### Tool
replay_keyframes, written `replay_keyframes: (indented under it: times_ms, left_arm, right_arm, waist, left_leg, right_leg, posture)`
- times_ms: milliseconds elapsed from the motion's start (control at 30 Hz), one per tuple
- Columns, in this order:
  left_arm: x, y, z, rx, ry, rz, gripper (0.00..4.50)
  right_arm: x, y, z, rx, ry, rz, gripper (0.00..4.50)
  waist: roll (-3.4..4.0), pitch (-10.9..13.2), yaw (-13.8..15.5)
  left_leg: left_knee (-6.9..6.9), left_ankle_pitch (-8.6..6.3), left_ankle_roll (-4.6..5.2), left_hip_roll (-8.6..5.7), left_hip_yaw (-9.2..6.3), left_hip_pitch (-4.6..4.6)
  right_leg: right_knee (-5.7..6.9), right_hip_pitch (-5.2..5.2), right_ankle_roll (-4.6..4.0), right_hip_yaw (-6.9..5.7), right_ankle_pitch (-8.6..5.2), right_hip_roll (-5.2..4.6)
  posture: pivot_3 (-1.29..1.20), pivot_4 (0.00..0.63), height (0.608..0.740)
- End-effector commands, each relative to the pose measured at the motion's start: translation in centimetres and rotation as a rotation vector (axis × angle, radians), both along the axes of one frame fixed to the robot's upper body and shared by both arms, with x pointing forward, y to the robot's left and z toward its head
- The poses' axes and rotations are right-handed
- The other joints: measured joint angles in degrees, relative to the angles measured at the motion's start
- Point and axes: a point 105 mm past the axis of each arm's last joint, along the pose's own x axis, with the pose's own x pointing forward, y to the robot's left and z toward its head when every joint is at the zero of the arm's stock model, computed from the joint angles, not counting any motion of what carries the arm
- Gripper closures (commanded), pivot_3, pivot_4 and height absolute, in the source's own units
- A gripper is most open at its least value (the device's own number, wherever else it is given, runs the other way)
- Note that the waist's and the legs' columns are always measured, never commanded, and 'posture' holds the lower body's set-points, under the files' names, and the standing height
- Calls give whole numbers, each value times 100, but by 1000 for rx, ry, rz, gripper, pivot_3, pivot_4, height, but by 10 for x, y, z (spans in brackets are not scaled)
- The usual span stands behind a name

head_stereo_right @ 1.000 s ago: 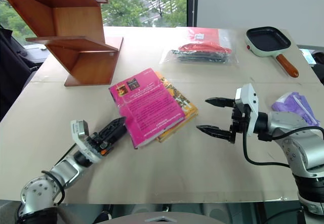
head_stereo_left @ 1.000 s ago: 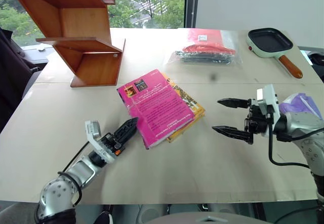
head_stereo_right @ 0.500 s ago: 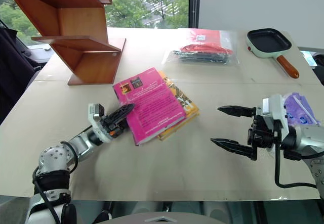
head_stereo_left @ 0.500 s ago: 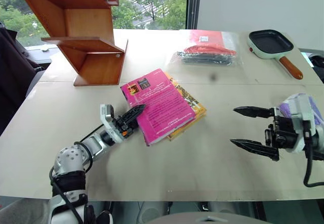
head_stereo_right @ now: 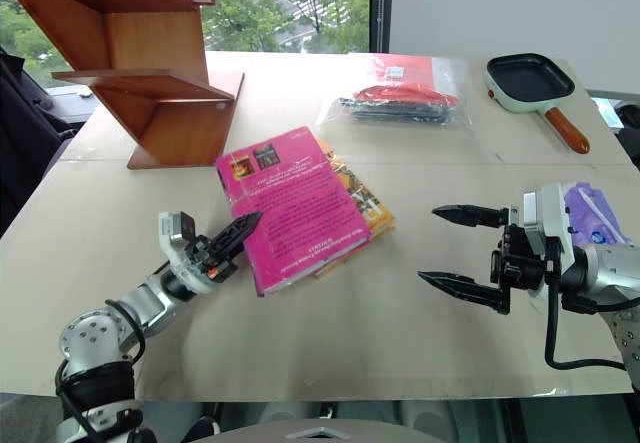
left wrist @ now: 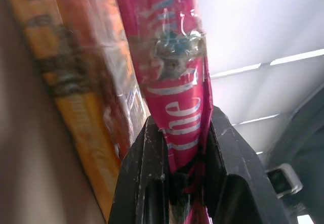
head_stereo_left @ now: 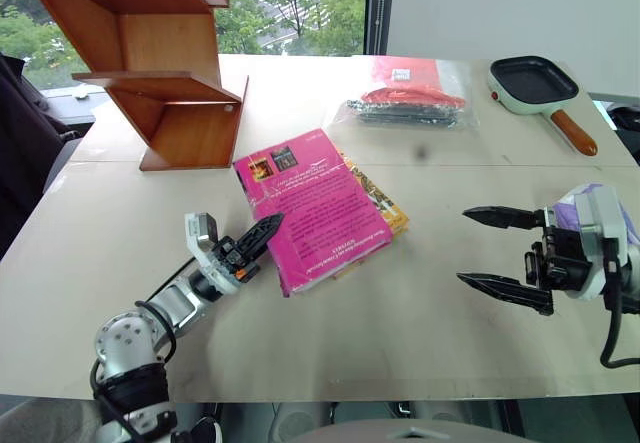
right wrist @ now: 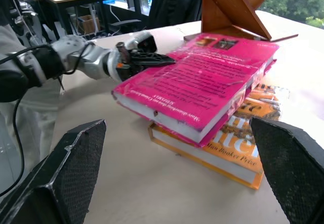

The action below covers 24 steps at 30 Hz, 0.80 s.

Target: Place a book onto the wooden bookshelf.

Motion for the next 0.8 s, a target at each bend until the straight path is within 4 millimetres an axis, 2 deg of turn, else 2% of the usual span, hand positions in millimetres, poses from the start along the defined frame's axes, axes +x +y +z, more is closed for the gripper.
replay_keyframes:
  times_ms: [33,67,100,133,200,267,367,433,500,533,633,800]
  left_arm:
    - [-3,-4,117,118,-514,196,4233]
    - [-10,-11,141,171,-638,218,4233]
    - [-15,-18,154,230,-716,225,4233]
    - [-19,-28,163,402,-818,236,4233]
    - [-21,-42,170,789,-997,269,4233]
    - [-20,-42,178,1054,-1142,334,4233]
    - [-8,-24,191,1451,-1280,482,4233]
    - [-3,-6,199,1726,-1344,558,4233]
    - [-1,14,211,1921,-1357,629,4233]
    - [0,24,214,1990,-1348,642,4233]
    - [3,58,207,2218,-1244,564,4233]
    - [7,94,201,2399,-1144,467,4233]
  right_arm:
    - [14,-6,18,51,-35,-15,0]
    - [21,-9,22,68,-38,-30,0]
    - [26,-11,25,81,-42,-42,0]
    - [33,-13,30,103,-58,-59,0]
    - [46,-16,39,145,-81,-77,0]
    - [55,-17,45,164,-97,-72,0]
    - [63,-17,57,194,-119,-47,0]
    - [67,-14,68,223,-142,-30,0]
    - [69,-11,78,254,-158,-14,0]
    - [69,-9,82,266,-162,-7,0]
    - [68,-2,88,286,-156,27,0]
    - [65,4,90,301,-138,60,0]
  waist:
    - [-16,15,55]
    - [-28,20,86]
    - [-32,20,89]
    - [-16,5,82]
    - [-8,7,-7]
    - [10,14,-26]
    - [8,20,-41]
    - [15,29,-51]
    - [27,38,-46]
    - [31,42,-50]
    - [39,55,-50]
    - [35,64,-27]
  left_leg:
    - [1,3,-5,0,-3,-3]
    - [4,10,-16,-2,-7,-8]
    - [5,14,-21,-1,-9,-12]
    - [5,14,-21,0,-8,-12]
    - [-6,12,-18,-5,9,-4]
    - [-29,12,-17,-16,16,-1]
    - [-57,12,-17,-12,28,-1]
    - [-70,12,-17,-6,29,0]
    - [-84,13,-18,-3,31,0]
    - [-85,13,-18,0,31,-1]
    - [-85,12,-17,13,34,-10]
    - [-82,9,-12,16,39,-12]
  right_leg:
    - [-1,0,-15,-2,-8,0]
    - [-3,0,-23,-4,-6,0]
    - [-11,1,-31,-9,0,3]
    - [-13,1,-32,-9,1,4]
    - [-28,5,-6,3,14,14]
    - [-46,0,-6,0,15,50]
    - [-57,-13,-5,7,14,57]
    - [-60,-20,-6,7,14,69]
    - [-60,-30,-8,11,13,78]
    - [-59,-33,-8,12,12,78]
    - [-59,-41,-7,14,12,78]
    - [-58,-41,-5,13,13,75]
  posture:
    - [0,150,740]
    - [0,150,740]
    - [0,150,740]
    - [0,150,740]
    - [0,150,740]
    - [0,150,740]
    - [0,150,740]
    - [0,150,740]
    - [0,150,740]
    - [0,150,740]
    - [0,150,740]
    - [0,150,740]
